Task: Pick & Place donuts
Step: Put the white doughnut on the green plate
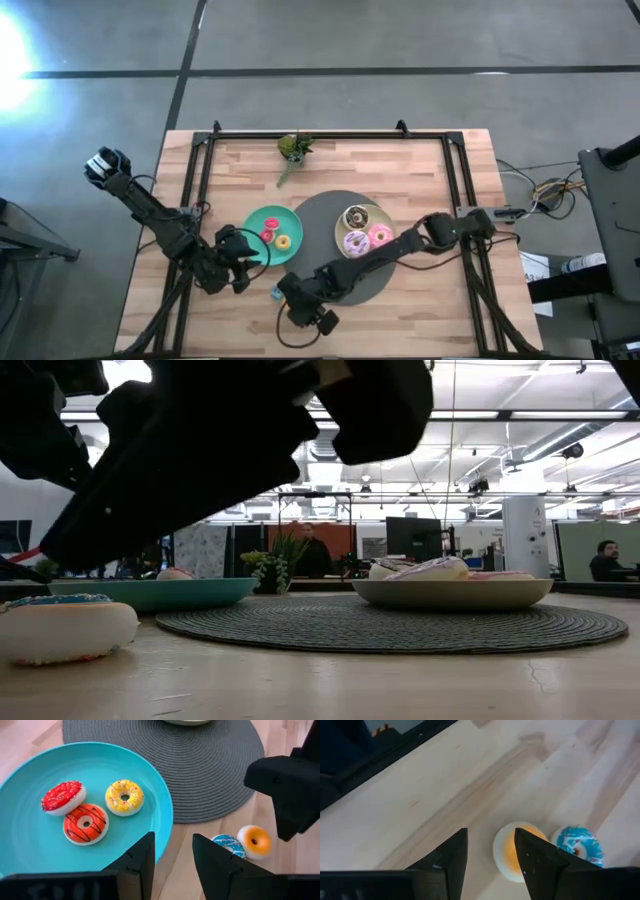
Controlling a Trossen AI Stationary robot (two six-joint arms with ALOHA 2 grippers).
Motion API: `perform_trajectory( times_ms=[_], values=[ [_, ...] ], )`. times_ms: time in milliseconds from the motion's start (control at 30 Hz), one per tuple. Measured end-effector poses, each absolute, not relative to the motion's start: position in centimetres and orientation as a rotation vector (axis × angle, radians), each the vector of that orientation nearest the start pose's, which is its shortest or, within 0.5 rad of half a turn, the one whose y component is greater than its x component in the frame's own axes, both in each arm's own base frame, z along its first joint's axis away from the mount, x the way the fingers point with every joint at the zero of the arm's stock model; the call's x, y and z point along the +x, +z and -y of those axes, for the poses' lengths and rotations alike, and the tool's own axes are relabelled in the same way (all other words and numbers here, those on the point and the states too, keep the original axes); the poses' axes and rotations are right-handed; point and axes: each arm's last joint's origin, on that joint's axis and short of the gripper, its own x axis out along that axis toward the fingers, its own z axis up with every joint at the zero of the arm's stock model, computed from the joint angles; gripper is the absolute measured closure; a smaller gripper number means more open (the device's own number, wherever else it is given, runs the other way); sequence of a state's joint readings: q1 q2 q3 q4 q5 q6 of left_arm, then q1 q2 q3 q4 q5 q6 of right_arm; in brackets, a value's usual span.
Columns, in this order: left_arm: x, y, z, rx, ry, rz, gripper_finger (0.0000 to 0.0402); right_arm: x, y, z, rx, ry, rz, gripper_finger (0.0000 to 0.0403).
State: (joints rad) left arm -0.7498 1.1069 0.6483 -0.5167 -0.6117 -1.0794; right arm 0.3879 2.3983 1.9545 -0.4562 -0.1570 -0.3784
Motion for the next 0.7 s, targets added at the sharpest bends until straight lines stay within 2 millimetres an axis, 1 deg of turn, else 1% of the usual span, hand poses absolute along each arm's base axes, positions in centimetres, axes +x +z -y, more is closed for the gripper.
perform_trajectory(
  times_ms=[333, 700],
  values=[
    [15.7, 20.9, 12.4, -0.416, 0.281, -0.710, 0.0296, 48.2, 14.4, -19.7, -0.453, 0.655, -0.807, 0.0264],
    [15.7, 20.9, 12.3, -0.411, 0.285, -0.715, 0.0296, 47.9, 13.3, -19.2, -0.457, 0.639, -0.827, 0.0247]
  ],
)
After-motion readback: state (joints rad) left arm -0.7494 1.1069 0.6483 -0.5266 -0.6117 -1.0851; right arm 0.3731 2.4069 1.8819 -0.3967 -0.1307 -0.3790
